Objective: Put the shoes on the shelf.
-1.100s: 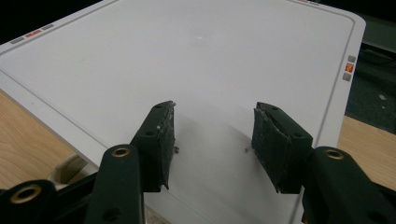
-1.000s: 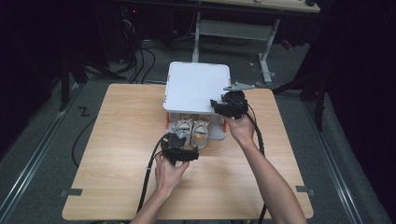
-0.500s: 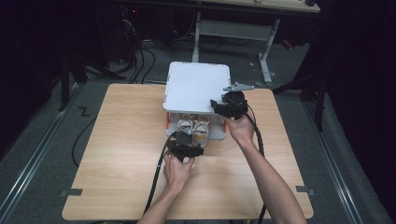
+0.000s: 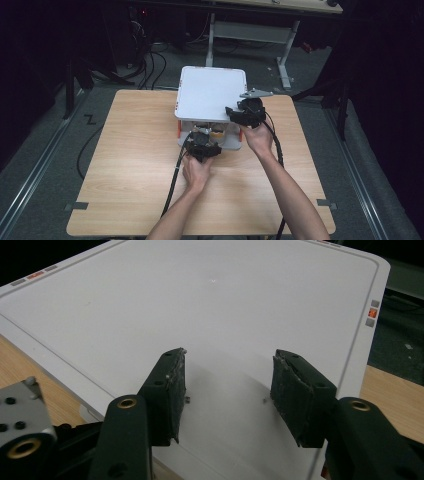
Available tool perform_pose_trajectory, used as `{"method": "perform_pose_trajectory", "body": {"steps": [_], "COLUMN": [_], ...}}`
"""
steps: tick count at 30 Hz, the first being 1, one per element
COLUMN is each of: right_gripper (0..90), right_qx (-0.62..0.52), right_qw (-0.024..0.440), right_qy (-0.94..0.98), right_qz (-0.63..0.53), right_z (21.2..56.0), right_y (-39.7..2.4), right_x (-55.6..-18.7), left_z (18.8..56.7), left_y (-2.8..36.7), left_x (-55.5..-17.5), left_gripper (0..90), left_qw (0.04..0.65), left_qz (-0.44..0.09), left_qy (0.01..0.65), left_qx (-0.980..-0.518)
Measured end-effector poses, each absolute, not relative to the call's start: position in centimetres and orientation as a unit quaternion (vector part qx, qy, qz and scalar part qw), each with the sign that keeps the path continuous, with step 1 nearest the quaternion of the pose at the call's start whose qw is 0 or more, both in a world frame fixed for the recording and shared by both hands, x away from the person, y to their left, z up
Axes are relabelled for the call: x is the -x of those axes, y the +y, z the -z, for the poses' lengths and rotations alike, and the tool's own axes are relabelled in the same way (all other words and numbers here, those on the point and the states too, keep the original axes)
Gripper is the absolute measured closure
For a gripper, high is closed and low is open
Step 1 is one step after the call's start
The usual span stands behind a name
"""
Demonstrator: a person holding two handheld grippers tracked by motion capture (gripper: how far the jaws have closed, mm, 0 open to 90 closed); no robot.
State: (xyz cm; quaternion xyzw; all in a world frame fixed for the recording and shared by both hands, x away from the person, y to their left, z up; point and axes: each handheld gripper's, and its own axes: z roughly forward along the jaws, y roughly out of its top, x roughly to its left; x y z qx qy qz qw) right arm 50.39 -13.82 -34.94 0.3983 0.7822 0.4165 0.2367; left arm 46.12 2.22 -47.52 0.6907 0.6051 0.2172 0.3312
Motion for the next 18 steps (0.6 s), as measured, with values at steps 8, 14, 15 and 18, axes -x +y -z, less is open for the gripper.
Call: {"method": "perform_pose_trajectory", "body": {"steps": [8,14,15,18], "right_gripper": [47.9,47.9,47.9,48.1], "right_qx": [-0.399,-0.400,-0.401,-0.403], "right_qw": [0.240,0.241,0.240,0.241], "right_qy": [0.779,0.778,0.778,0.778], "right_qz": [-0.421,-0.420,-0.420,-0.419], "right_z": [35.1,35.1,35.1,35.0], "right_y": [-13.8,-13.8,-13.8,-13.7], "right_x": [-50.3,-50.3,-50.3,-50.2], "left_z": [48.0,47.8,47.7,47.2], "left_y": [2.0,2.0,2.2,2.6], "left_x": [-47.4,-47.4,-47.3,-47.1], "left_gripper": [27.9,30.1,29.9,29.4], "left_qw": [0.348,0.339,0.334,0.341], "left_qz": [-0.226,-0.230,-0.229,-0.226], "left_qy": [0.608,0.603,0.600,0.597], "left_qx": [-0.677,-0.685,-0.690,-0.691]}}
